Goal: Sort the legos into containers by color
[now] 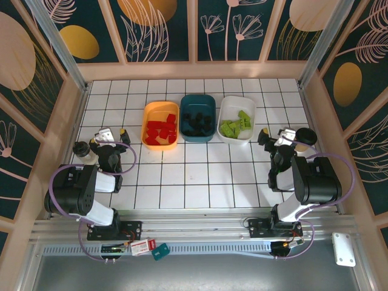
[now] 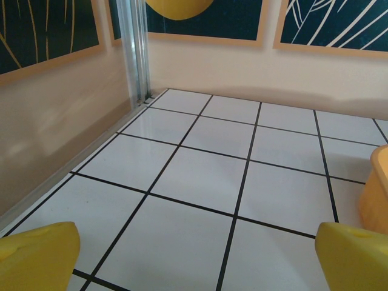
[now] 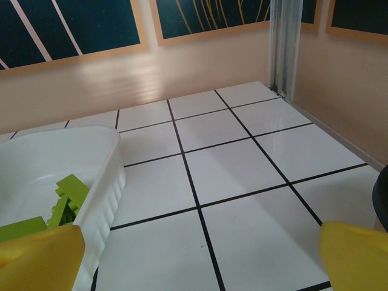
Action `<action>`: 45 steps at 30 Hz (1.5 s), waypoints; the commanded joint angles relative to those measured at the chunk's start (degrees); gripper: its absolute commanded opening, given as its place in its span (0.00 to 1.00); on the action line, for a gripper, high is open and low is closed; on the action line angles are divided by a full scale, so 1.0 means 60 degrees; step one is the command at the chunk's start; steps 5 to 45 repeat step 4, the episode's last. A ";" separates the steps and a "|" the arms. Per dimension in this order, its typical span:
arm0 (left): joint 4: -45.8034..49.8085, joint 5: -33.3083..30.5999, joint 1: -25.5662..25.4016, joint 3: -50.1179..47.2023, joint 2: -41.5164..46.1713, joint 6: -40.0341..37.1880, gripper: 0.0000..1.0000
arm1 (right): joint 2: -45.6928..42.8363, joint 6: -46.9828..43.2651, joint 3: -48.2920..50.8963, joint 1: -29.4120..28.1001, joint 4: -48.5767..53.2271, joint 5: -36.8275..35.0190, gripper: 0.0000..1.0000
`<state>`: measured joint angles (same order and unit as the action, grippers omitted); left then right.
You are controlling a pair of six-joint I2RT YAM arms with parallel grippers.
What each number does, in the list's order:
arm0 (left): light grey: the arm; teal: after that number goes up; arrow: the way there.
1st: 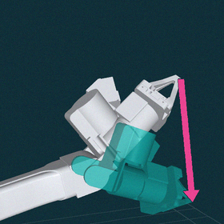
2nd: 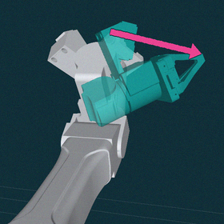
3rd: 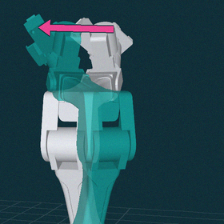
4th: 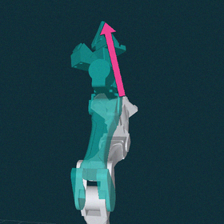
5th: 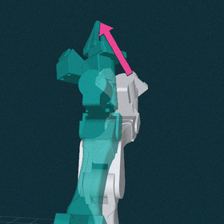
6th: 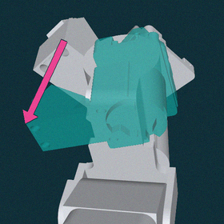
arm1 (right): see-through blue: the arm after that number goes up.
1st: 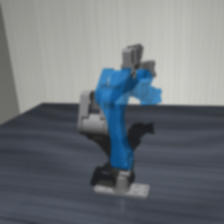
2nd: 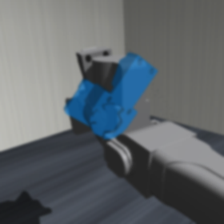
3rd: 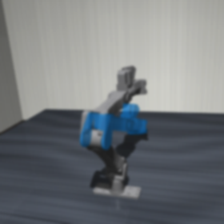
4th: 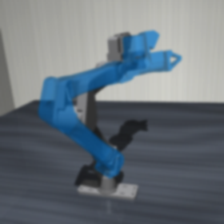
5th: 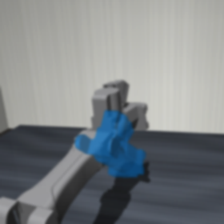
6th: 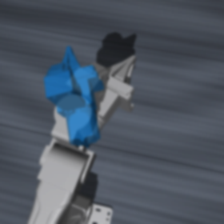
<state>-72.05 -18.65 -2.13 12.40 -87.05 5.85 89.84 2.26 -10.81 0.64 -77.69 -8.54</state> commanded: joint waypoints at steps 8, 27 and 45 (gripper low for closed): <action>-0.0501 -0.0074 0.0051 -0.0024 0.0033 0.0188 0.99 | 0.0027 0.0092 0.0029 -0.0057 -0.0478 -0.0248 0.99; -0.0501 -0.0074 0.0051 -0.0024 0.0033 0.0188 0.99 | 0.0027 0.0092 0.0029 -0.0057 -0.0478 -0.0248 0.99; -0.0501 -0.0074 0.0051 -0.0024 0.0033 0.0188 0.99 | 0.0027 0.0092 0.0029 -0.0057 -0.0478 -0.0248 0.99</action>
